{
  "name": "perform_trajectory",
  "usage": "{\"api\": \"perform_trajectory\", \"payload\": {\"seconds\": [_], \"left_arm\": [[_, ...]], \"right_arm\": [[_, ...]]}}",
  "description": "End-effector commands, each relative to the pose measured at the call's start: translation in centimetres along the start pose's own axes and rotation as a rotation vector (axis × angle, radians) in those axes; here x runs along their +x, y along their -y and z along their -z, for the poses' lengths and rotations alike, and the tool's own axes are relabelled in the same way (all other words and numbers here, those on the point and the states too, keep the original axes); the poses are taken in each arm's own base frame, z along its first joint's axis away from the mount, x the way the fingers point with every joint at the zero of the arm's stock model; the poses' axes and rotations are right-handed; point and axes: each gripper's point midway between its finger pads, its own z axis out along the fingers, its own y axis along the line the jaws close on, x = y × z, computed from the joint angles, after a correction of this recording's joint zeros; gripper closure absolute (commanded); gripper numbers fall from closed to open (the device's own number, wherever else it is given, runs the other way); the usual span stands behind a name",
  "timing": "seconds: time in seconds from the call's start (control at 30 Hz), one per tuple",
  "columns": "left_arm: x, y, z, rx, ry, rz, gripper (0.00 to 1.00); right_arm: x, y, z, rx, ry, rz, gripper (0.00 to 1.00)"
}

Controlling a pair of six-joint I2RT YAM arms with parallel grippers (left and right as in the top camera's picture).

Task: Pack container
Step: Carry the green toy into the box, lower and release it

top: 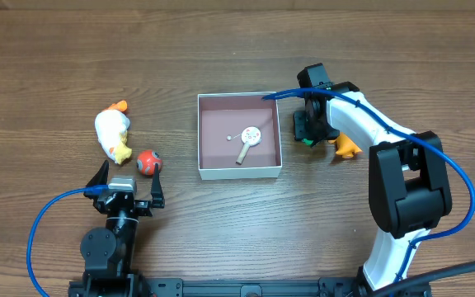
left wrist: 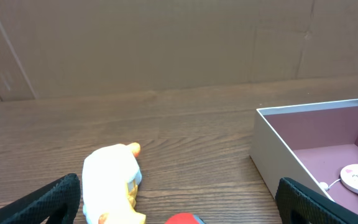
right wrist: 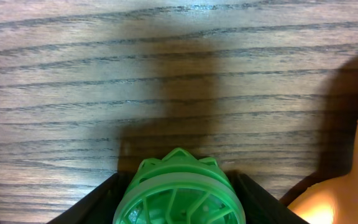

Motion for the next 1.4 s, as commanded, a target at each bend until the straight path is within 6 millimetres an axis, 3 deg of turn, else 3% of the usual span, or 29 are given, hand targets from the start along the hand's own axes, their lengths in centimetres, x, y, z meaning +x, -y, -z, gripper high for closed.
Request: {"api": "perform_trajectory", "payload": {"seconds": [0.0, 0.13, 0.3, 0.53, 0.8, 1.03, 1.17, 1.37], "left_arm": [[0.0, 0.0, 0.0, 0.004, 0.008, -0.012, 0.00], [0.0, 0.0, 0.0, 0.004, 0.008, -0.012, 0.00], [0.0, 0.0, 0.0, 0.004, 0.008, -0.012, 0.00], [0.0, 0.0, 0.0, 0.004, 0.008, -0.012, 0.00], [0.0, 0.0, 0.0, 0.004, 0.008, -0.012, 0.00], [0.0, 0.0, 0.0, 0.004, 0.008, -0.012, 0.00], [0.0, 0.0, 0.0, 0.004, 0.008, -0.012, 0.00], [0.0, 0.0, 0.0, 0.004, 0.008, -0.012, 0.00]], "right_arm": [[0.5, 0.4, -0.2, 0.013, -0.018, 0.001, 0.46], [0.3, 0.4, 0.4, 0.014, -0.021, 0.002, 0.53], [-0.5, 0.4, 1.8, 0.008, 0.004, 0.000, 0.54], [-2.0, 0.3, 6.0, -0.015, 0.101, 0.000, 0.54], [-2.5, -0.4, 11.5, -0.037, 0.174, 0.025, 0.54], [-1.9, -3.9, 16.1, -0.081, 0.249, 0.111, 0.54], [-0.7, -7.3, 18.7, -0.127, 0.309, 0.192, 0.54], [0.8, -11.3, 19.9, -0.174, 0.339, 0.278, 0.53]]}}
